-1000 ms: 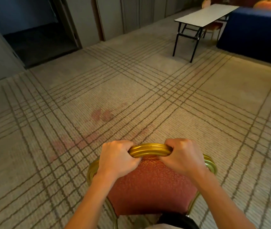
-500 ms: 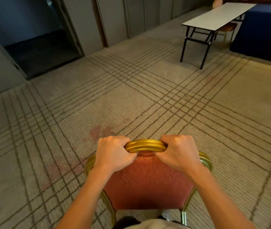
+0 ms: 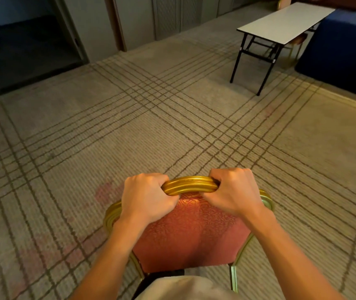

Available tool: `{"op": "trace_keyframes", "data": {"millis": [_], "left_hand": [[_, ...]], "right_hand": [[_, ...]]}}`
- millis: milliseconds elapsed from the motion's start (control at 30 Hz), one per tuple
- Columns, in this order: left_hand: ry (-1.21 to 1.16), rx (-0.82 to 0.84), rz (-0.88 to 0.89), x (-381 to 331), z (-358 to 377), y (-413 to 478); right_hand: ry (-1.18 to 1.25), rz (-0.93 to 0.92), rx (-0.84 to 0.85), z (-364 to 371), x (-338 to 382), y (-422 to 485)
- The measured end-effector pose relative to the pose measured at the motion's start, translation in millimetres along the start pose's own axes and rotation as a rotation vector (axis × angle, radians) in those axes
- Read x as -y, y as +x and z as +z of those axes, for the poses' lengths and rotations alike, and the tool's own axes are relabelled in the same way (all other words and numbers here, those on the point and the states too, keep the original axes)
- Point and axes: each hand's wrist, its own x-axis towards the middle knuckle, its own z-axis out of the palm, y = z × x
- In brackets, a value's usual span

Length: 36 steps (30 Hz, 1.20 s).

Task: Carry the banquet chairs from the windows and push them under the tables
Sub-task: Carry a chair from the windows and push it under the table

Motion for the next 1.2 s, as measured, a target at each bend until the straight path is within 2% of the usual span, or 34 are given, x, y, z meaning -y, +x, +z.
{"op": "trace_keyframes", "data": {"millis": [367,733,1200], "left_hand": [[-0.071,0.058,0.104,77,41,207],[-0.053,0.097,0.156,133,149,434],[-0.101,0.100,0.095,215,253,697]], "right_hand": [[-0.068,0.099,-0.031,56,-45,185],[-0.007,0.109,-0.003,150,-173,390],[0.007,0.061,0.022,245,-292,656]]}}
